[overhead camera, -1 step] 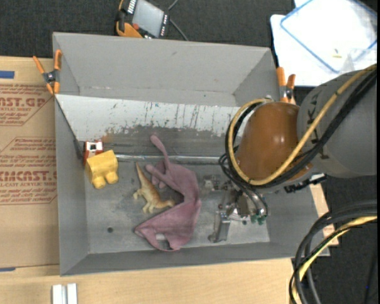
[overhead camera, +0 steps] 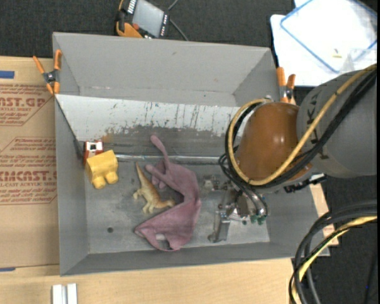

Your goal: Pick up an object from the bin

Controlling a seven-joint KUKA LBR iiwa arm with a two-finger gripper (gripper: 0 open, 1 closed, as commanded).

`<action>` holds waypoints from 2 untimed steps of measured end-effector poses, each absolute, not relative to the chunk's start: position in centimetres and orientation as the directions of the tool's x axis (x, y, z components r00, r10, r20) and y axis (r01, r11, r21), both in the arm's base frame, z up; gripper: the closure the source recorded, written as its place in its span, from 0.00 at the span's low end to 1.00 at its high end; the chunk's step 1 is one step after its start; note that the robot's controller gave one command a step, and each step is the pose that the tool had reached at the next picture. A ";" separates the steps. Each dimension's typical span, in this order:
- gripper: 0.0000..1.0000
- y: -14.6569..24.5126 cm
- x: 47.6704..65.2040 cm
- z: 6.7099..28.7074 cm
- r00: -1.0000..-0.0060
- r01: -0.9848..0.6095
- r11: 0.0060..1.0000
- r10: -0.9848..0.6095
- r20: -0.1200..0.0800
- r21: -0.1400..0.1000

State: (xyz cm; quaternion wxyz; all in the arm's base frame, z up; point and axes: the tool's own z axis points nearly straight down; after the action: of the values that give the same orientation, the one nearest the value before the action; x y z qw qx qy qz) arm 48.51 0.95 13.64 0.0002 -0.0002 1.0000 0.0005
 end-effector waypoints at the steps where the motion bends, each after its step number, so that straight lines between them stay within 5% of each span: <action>1: 0.00 5.7 48.4 7.7 -1.000 0.000 1.000 0.000 -0.008 0.003; 2: 1.00 10.2 51.3 7.2 -0.936 -0.351 0.937 -0.351 -0.014 -0.003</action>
Offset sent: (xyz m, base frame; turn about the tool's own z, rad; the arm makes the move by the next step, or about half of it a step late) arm 0.0269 0.0912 -0.0652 -0.3589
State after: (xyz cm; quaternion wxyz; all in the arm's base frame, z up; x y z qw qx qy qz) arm 51.31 10.17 7.19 0.0070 -0.1782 0.9840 -0.0005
